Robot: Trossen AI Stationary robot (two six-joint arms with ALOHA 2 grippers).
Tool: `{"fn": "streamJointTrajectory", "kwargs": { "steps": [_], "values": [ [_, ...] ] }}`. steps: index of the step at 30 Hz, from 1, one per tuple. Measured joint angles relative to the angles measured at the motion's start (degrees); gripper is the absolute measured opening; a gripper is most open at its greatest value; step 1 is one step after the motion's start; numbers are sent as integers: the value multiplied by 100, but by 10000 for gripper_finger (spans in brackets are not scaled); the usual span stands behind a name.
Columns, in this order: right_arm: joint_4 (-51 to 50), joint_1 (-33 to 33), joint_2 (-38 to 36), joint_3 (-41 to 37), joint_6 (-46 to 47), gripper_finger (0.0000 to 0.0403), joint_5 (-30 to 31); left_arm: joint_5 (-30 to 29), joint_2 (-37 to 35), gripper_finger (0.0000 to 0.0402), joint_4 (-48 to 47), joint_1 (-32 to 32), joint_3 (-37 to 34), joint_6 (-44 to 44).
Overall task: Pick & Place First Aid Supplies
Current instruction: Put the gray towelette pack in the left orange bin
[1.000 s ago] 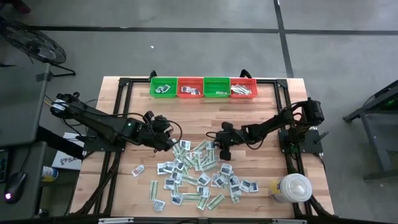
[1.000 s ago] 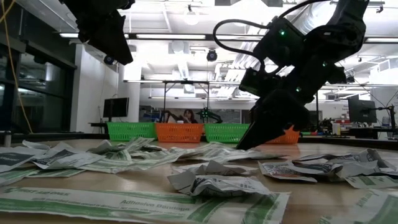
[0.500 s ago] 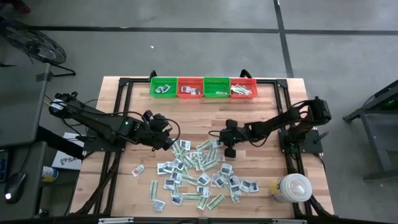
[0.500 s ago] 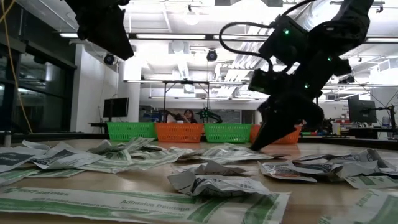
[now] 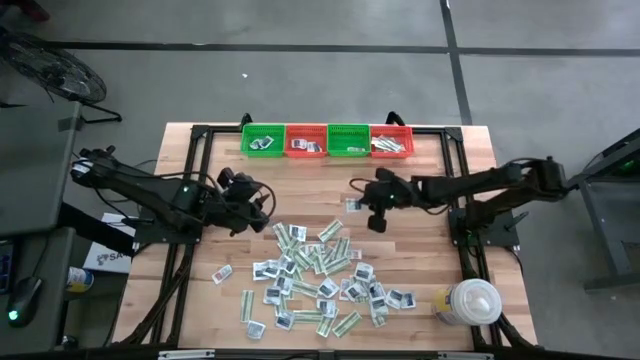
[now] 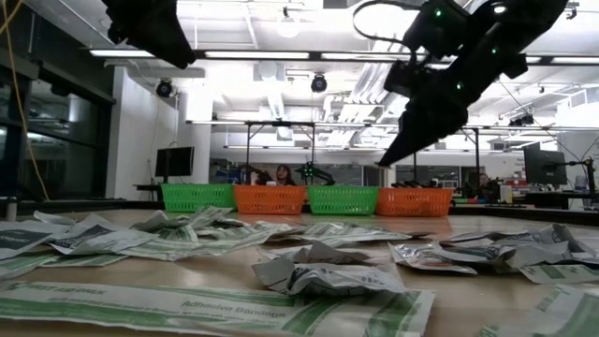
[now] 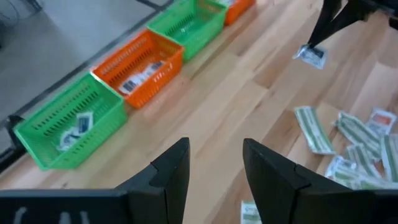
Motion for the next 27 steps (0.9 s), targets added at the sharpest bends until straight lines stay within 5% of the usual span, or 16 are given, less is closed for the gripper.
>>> {"fn": "streamJointTrajectory", "kwargs": {
  "steps": [8, 13, 27],
  "values": [
    [-46, -337, -527, 4, -149, 0, 158, -232, -54, 147, 139, 77, -2, -4],
    [-6, -451, -631, 9, -262, 0, 259, 107, -54, 147, 769, 491, -2, 514],
    [-312, -444, -665, 1351, -1517, 0, 1024, 2378, 458, 147, 3332, 2439, -2, 2227]
  ]
}}
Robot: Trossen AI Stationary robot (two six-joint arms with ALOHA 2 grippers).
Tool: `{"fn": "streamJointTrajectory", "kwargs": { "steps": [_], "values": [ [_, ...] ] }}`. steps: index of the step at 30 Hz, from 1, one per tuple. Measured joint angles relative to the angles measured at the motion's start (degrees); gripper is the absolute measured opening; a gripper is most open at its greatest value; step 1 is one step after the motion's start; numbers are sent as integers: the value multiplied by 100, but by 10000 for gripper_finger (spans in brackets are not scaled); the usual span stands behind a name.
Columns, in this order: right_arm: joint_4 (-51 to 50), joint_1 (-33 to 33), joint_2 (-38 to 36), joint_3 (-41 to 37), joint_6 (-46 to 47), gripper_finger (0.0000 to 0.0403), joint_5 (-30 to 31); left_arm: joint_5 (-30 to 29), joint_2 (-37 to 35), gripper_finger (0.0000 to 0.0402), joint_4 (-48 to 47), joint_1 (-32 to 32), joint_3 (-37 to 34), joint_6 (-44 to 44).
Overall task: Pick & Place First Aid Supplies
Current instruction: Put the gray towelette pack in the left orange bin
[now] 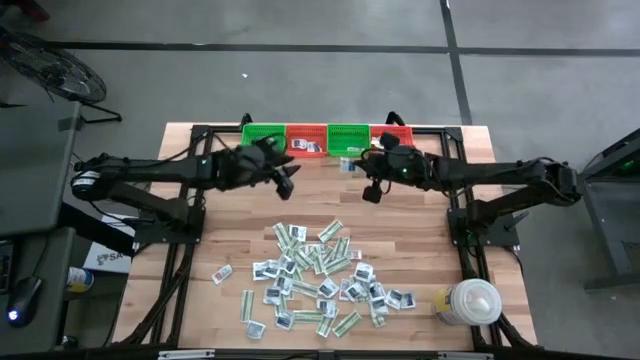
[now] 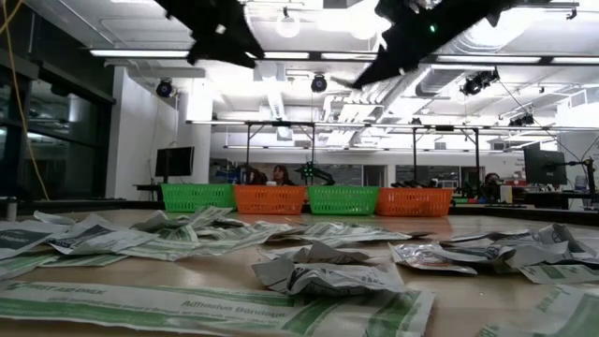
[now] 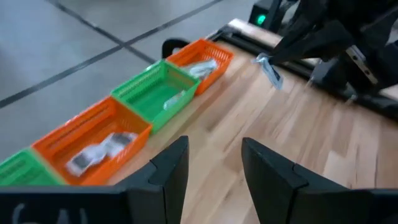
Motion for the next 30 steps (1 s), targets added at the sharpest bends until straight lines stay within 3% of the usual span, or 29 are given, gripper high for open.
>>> {"fn": "streamJointTrajectory", "kwargs": {
  "steps": [12, 18, 30],
  "values": [
    [-250, 15, -4, 694, -1073, 0, 780, 2033, 1029, 147, 2402, 881, 2, 27],
    [-249, 46, -4, 706, -1284, 0, 869, 2294, 1474, 147, 3428, 906, 2, -307],
    [-22, 142, 50, 706, -1732, 0, 752, 2163, 1809, 147, 4031, 903, 0, -586]
  ]
}}
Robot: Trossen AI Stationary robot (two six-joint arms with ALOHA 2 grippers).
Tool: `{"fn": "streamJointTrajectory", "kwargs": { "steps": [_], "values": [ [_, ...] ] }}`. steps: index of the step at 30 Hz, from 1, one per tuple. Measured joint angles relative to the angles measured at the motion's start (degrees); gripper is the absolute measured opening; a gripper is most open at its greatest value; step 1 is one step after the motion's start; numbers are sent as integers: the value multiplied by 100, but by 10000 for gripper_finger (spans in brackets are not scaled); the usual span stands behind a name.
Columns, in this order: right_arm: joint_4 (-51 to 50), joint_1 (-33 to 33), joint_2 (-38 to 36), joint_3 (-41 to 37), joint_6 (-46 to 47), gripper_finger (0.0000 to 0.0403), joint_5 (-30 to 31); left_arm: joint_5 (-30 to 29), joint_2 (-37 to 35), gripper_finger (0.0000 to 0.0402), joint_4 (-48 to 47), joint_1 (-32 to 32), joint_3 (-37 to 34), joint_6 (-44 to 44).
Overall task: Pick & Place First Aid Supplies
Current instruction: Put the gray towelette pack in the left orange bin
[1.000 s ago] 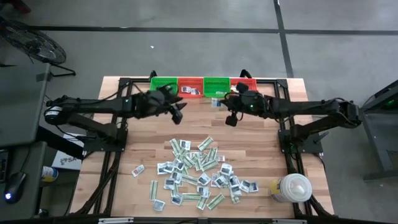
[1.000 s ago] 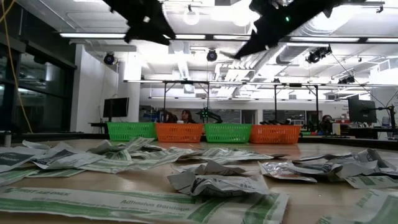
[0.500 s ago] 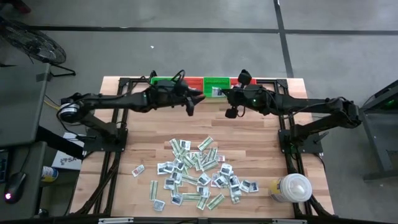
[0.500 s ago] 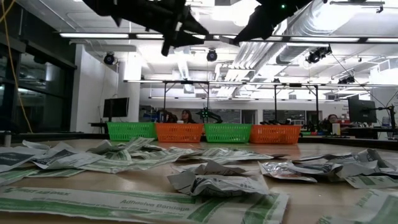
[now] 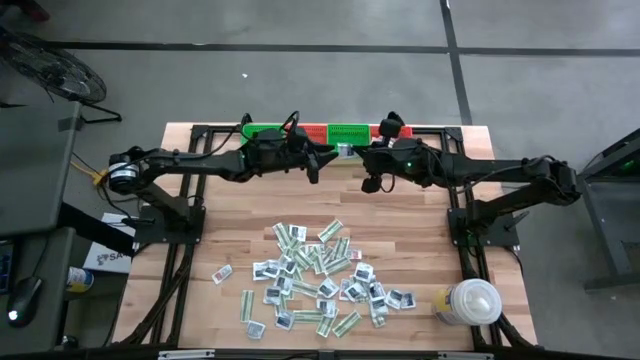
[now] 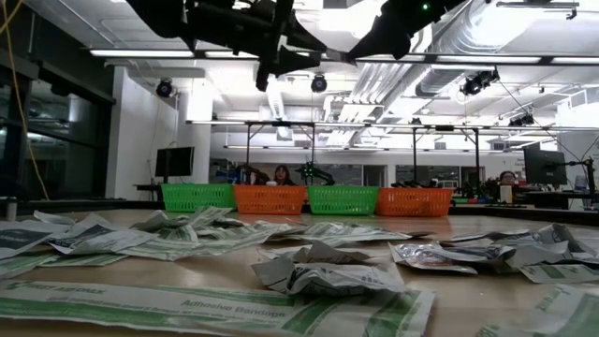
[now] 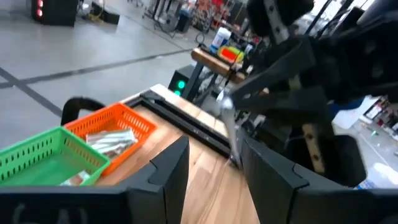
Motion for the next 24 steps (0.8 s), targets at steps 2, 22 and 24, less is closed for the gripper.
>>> {"fn": "streamJointTrajectory", "kwargs": {
  "steps": [2, 22, 24],
  "values": [
    [61, 0, 2, 0, -64, 0, -76, 0, 0, 147, -5, 0, 0, 0],
    [708, -7, 400, 0, -155, 0, -450, -24, 0, 30, 51, -2, 2, 12],
    [702, -7, 400, 0, -148, 0, -456, -25, 0, 10, 49, -3, 2, 61]
  ]
}}
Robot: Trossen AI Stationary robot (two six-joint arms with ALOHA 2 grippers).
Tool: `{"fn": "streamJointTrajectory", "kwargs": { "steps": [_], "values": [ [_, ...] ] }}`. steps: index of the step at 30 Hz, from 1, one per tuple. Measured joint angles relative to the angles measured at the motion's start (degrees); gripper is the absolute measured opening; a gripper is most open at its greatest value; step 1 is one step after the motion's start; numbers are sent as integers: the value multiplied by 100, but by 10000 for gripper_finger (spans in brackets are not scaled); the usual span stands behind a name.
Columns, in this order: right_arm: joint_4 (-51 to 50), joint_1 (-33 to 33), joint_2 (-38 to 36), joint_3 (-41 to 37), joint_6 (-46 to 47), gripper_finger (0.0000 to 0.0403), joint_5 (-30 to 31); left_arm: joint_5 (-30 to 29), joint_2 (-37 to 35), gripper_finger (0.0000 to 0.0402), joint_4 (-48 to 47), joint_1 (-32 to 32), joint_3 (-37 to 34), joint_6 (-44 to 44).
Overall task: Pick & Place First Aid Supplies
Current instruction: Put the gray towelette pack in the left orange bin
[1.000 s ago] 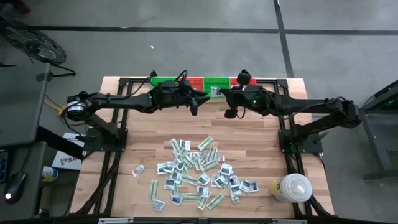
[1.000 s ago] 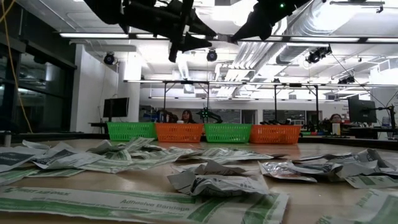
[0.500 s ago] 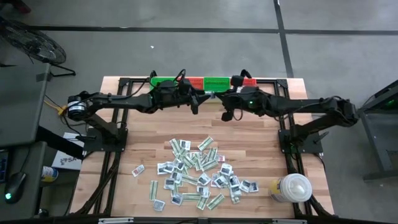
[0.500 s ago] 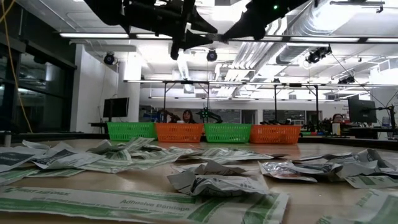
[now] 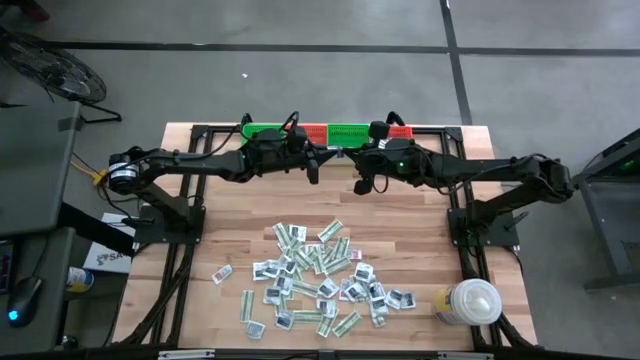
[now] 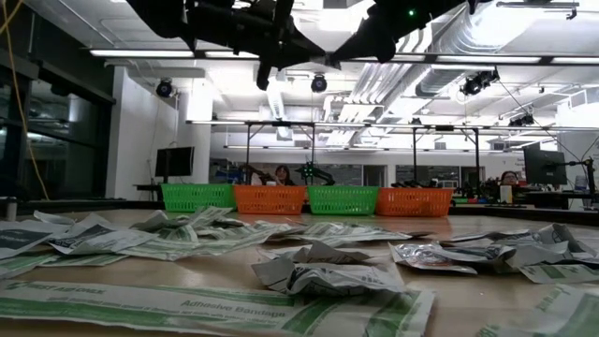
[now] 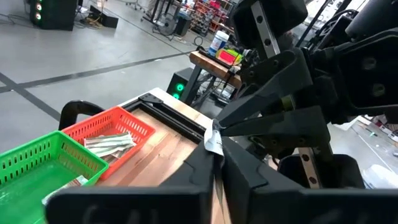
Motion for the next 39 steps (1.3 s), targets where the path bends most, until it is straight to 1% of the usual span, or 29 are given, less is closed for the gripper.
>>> {"fn": "streamJointTrajectory", "kwargs": {
  "steps": [8, 11, 14, 17, 20, 24, 27, 30, 33, 37, 39],
  "values": [
    [5, 0, 0, 0, 3, 1, -1, -15, 0, 4, 2, 0, 0, 98],
    [4, -26, -2, 0, 10, 13, -138, -15, 0, 3, -1, 3, -2, 173],
    [8, -56, -2, 0, 140, 47, -209, -19, 0, 2, 1, 6, 0, 205],
    [9, -85, -68, 0, 404, 96, -148, 0, 0, 2, -24, 116, -2, 216],
    [22, -85, -247, 0, 626, 150, 307, 69, 0, 1, -166, 337, -2, 256],
    [-16, -125, -535, 0, 703, 207, 844, 578, -4, 1, -409, 899, 0, 304],
    [-73, -186, -732, 0, 706, 232, 1116, 1016, -4, 1, -909, 1373, 0, 331],
    [-174, -288, -894, 0, 706, 239, 1412, 1393, 73, 1, -1351, 1824, 0, 389],
    [-265, -443, -990, 0, 708, 239, 1655, 1957, 272, 0, -1385, 2282, -2, 395],
    [-362, -706, -1016, 0, 731, 237, 1704, 2401, 648, 0, -1400, 2772, -2, 395],
    [-379, -862, -1016, 0, 884, 237, 1676, 2605, 862, 0, -1289, 2959, 1, 392]
  ]
}}
